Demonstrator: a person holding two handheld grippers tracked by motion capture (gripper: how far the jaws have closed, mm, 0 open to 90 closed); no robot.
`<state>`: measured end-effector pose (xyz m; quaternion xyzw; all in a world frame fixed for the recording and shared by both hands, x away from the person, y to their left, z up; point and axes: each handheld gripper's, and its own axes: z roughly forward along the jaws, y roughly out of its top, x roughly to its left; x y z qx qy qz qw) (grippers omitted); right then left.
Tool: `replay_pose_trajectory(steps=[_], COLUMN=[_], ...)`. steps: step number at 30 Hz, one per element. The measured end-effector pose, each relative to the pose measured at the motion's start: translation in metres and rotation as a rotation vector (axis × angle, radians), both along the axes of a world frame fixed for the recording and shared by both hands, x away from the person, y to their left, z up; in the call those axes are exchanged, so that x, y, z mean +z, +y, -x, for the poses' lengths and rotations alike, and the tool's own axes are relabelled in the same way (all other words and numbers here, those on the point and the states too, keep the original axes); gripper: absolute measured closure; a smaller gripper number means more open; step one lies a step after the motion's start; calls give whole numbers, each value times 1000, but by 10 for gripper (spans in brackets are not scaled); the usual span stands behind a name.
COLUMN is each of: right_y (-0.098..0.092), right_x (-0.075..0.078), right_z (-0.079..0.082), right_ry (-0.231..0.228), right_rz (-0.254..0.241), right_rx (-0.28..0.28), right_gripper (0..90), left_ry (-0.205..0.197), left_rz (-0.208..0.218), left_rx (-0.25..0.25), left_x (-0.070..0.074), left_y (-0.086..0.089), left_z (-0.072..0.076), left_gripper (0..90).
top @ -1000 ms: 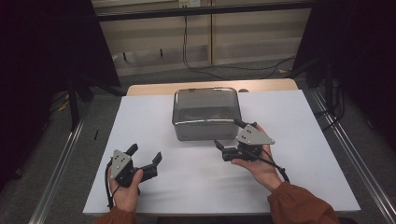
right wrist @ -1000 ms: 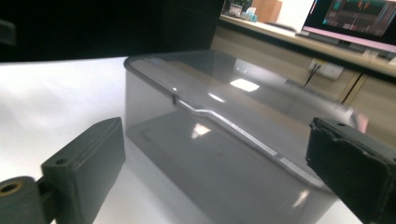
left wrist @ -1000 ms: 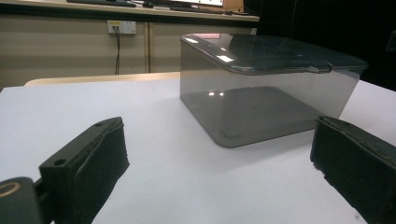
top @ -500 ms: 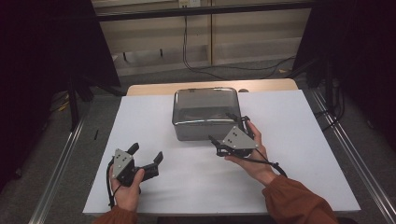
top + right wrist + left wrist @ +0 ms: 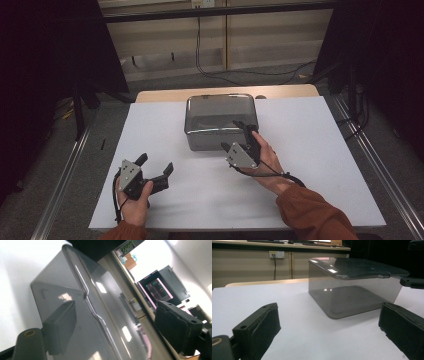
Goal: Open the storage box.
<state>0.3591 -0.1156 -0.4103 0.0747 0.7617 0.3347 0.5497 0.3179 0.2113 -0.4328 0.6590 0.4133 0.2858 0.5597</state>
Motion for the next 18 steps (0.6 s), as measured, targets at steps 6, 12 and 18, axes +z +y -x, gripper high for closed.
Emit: replay_pose_trajectory(steps=[6,12,18], right_y=[8,13,19], right_x=[-5,-10,-17], right_z=[1,1,-1], right_ry=[-75,-114,-131], right_rz=[143,239,333], right_rx=[2,3,-1], right_gripper=[272,352,465], left_ry=[1,0,1], left_rz=[-2,-12,-10], left_rx=[4,16,5], left_x=[0,0,1], left_y=[0,1,2], left_z=[0,0,0], left_gripper=[31,29,29])
